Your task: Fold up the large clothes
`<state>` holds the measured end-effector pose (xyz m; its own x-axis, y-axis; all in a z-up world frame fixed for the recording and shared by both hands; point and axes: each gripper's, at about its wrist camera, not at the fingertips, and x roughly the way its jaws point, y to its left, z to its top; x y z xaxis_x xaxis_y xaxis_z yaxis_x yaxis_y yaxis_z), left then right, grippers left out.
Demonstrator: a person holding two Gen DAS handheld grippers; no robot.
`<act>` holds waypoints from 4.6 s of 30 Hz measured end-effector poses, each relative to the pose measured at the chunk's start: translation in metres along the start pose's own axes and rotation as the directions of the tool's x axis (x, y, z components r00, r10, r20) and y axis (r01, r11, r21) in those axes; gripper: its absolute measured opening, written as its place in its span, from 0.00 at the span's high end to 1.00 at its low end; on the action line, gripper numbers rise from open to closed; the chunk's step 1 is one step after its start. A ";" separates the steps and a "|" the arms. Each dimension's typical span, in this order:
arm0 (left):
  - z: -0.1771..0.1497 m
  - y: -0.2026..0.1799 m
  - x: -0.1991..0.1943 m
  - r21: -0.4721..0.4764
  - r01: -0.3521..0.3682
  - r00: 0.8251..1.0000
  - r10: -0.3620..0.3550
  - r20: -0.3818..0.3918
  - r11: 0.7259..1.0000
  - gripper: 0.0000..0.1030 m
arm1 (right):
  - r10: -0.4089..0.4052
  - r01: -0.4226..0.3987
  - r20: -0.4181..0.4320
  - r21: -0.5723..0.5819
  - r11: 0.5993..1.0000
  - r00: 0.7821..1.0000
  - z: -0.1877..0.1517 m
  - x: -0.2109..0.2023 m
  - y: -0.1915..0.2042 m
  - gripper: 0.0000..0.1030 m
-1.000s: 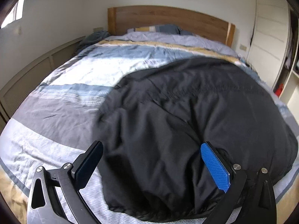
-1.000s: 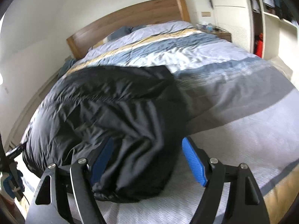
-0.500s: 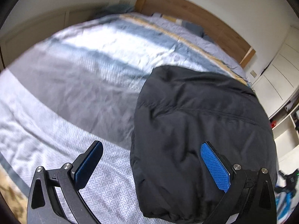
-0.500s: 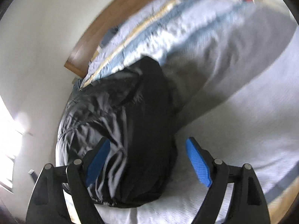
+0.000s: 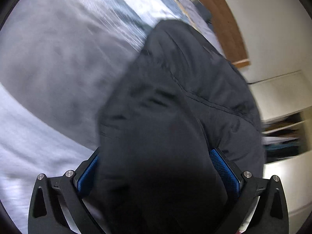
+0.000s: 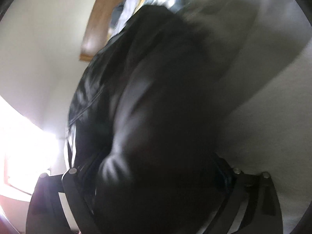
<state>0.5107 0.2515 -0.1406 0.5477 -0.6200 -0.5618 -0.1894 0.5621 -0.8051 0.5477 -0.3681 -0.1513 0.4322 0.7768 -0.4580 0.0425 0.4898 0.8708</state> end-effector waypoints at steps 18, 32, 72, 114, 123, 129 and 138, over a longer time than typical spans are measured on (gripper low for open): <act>-0.032 -0.122 -0.007 0.185 0.050 0.999 -0.051 -0.004 0.981 0.75 | -0.037 0.046 0.055 -0.182 0.982 0.998 -0.004 0.010 0.099 0.58; -0.086 -0.194 -0.086 0.376 0.140 0.985 -0.167 0.042 0.916 0.76 | 0.103 -0.032 0.152 -0.409 0.912 0.983 -0.068 -0.084 0.203 0.66; -0.260 -0.158 -0.194 0.396 -0.612 0.781 0.446 0.437 0.684 0.18 | -0.386 0.489 0.352 -0.276 0.828 0.853 -0.251 -0.203 0.169 0.26; -0.443 -0.204 -0.235 0.375 -0.747 0.599 0.312 0.737 0.549 0.00 | -0.317 0.812 0.768 -0.420 0.406 0.556 -0.465 -0.236 0.264 0.25; -0.442 -0.202 -0.228 0.397 -0.736 0.621 0.315 0.718 0.548 0.00 | -0.334 0.820 0.770 -0.404 0.406 0.544 -0.460 -0.235 0.259 0.25; -0.440 -0.198 -0.222 0.402 -0.736 0.628 0.328 0.705 0.544 0.00 | -0.357 0.818 0.755 -0.400 0.415 0.550 -0.452 -0.232 0.250 0.25; -0.436 -0.187 -0.213 0.397 -0.742 0.631 0.361 0.687 0.541 0.00 | -0.402 0.817 0.729 -0.386 0.427 0.554 -0.441 -0.225 0.233 0.25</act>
<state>0.0742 0.0397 0.0460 0.8371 0.1879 -0.5138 -0.1852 0.9810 0.0570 0.0629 -0.2538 0.0757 0.8789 -0.0547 -0.4739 0.0237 0.9972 -0.0713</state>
